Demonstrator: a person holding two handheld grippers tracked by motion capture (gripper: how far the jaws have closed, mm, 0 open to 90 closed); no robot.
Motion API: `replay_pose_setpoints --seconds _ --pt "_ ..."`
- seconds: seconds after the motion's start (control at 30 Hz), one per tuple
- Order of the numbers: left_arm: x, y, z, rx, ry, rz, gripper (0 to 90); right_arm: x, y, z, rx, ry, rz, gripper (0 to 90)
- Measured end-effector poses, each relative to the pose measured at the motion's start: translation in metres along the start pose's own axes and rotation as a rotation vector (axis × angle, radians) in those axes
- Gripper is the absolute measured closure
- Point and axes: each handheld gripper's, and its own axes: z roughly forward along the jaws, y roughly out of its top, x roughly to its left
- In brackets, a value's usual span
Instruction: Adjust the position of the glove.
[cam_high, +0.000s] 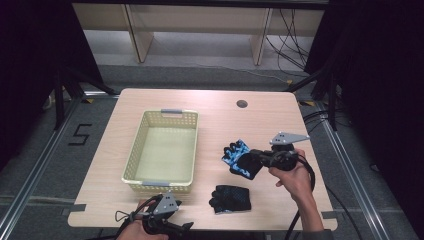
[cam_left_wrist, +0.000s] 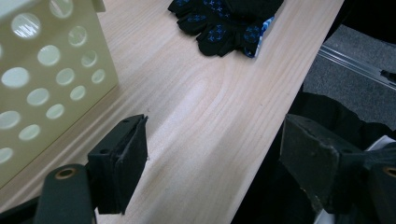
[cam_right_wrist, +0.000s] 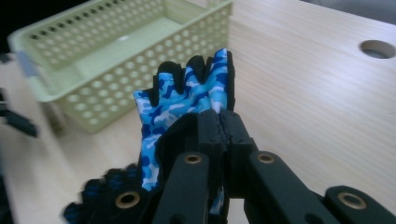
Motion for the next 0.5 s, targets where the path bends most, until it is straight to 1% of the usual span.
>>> replay_pose_setpoints --seconds 0.03,0.07,0.1,0.13,0.17,0.2,0.27,0.3,0.33,0.37,0.4,0.43,0.47,0.5 --pt "-0.001 0.0 0.0 -0.006 -0.003 -0.007 22.7 0.002 -0.002 -0.003 -0.002 0.018 0.001 88.9" --pt "-0.001 0.0 0.0 -0.005 -0.008 -0.005 22.7 0.005 -0.004 -0.005 -0.012 0.054 0.017 88.9" --pt "-0.001 0.0 0.0 0.0 -0.001 -0.001 22.7 0.007 -0.006 -0.008 -0.007 0.066 0.011 88.9" --pt "-0.001 0.0 0.0 -0.006 -0.008 -0.007 22.7 0.008 -0.008 -0.009 -0.018 0.087 0.006 88.9" --pt "-0.001 0.0 0.0 -0.003 0.0 -0.003 22.7 0.01 -0.01 -0.01 -0.016 0.096 0.0 88.9" --pt "-0.001 0.0 0.0 -0.003 0.0 -0.003 22.8 0.015 -0.012 -0.011 -0.014 0.1 0.021 88.9" --pt "-0.001 0.0 0.0 -0.006 -0.007 -0.007 22.8 0.019 -0.015 -0.012 -0.001 0.117 0.002 88.9" --pt "0.0 0.0 0.0 -0.001 0.0 0.0 22.8 0.023 -0.017 -0.012 0.007 0.118 0.016 88.9" --pt "0.001 0.0 0.0 0.007 0.006 0.009 22.8 0.023 -0.017 -0.01 -0.006 0.12 -0.017 88.9" --pt "0.0 0.0 0.0 0.005 0.004 0.005 22.8 0.027 -0.019 -0.01 0.01 0.12 0.002 88.9" --pt "-0.001 0.0 0.0 -0.006 -0.007 -0.007 22.8 0.028 -0.019 -0.009 0.018 0.137 -0.002 88.9" --pt "-0.001 0.0 0.0 -0.002 0.001 -0.002 22.8 0.029 -0.02 -0.008 0.017 0.133 -0.025 88.9" --pt "0.0 0.0 0.0 0.006 0.005 0.008 22.8 0.031 -0.021 -0.007 0.015 0.134 -0.023 88.9" --pt "0.0 0.0 -0.001 0.007 0.006 0.008 22.8 0.033 -0.022 -0.006 0.024 0.145 -0.013 88.9"
